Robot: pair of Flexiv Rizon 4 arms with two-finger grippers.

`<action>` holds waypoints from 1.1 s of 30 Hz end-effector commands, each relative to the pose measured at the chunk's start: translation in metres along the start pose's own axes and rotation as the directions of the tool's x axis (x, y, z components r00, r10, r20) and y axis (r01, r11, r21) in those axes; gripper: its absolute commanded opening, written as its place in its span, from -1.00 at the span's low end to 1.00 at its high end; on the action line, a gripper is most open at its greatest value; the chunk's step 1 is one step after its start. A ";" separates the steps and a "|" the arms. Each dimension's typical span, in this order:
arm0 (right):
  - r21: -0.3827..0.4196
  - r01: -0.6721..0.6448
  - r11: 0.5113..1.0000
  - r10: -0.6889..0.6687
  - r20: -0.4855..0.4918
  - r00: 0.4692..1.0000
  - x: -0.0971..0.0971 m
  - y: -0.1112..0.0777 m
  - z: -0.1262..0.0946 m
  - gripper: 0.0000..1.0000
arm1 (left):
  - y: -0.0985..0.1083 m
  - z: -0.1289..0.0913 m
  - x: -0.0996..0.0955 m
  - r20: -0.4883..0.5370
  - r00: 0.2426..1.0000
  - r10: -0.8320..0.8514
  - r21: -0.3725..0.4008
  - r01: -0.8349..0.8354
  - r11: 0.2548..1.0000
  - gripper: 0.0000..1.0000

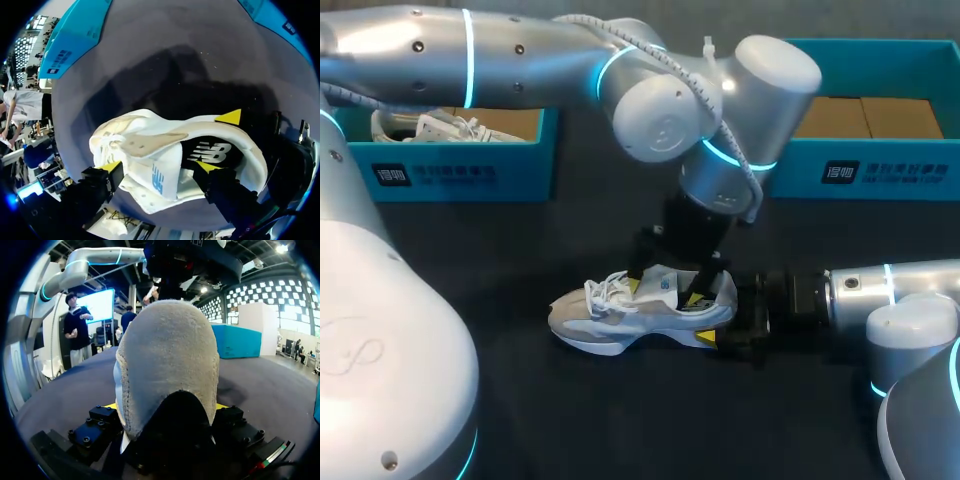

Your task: Take the shoe out of the shoebox, open the shoe tongue, remove and reinsert the insole, then place the shoe into the shoebox

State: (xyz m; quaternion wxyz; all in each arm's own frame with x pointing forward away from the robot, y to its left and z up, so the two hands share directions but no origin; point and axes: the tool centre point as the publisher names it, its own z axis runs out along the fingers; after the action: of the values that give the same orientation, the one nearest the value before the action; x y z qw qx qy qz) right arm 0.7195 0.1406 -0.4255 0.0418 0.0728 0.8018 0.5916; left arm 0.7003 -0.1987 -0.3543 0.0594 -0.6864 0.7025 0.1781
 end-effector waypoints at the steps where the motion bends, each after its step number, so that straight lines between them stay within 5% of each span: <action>1: 0.006 -0.001 1.000 0.001 -0.001 1.000 -0.001 0.001 0.002 -1.00 | 0.000 -0.002 -0.013 -0.029 1.000 -0.012 -0.002 0.012 1.000 0.73; 4: 0.006 -0.001 1.000 0.001 -0.001 1.000 -0.001 0.001 0.002 -1.00 | 0.003 -0.005 -0.017 -0.035 0.999 -0.012 -0.003 0.012 1.000 0.49; 11: 0.006 -0.001 1.000 0.001 -0.001 1.000 -0.001 0.001 0.002 -1.00 | 0.008 -0.002 -0.022 -0.037 0.999 -0.005 -0.002 0.005 1.000 0.44; 14: 0.006 -0.001 1.000 0.001 -0.001 1.000 -0.001 0.001 0.002 -1.00 | 0.008 -0.001 -0.026 -0.043 0.999 -0.009 -0.005 0.009 1.000 0.24; 15: 0.006 -0.001 1.000 0.001 -0.001 1.000 -0.001 0.001 0.002 -1.00 | 0.009 -0.001 -0.027 -0.046 0.999 -0.012 -0.005 0.011 1.000 -0.01; 17: 0.006 -0.001 1.000 0.001 -0.001 1.000 -0.001 0.001 0.002 -1.00 | 0.010 -0.001 -0.030 -0.055 0.998 -0.012 -0.004 0.012 1.000 -0.07; 29: 0.006 -0.001 1.000 0.001 -0.001 1.000 -0.001 0.001 0.002 -1.00 | 0.015 -0.006 -0.041 -0.112 0.994 -0.012 0.028 0.015 0.999 0.00; 33: 0.006 -0.001 1.000 0.001 -0.001 1.000 -0.001 0.001 0.002 -1.00 | 0.013 -0.006 -0.046 -0.134 0.991 -0.020 0.038 0.025 0.999 -0.13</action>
State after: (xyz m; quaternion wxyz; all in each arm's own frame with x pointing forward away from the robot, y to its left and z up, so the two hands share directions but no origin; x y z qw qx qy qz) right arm 0.7195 0.1407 -0.4254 0.0418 0.0727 0.8018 0.5917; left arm 0.6925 -0.1679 -0.3336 0.0416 -0.7004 0.6995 0.1356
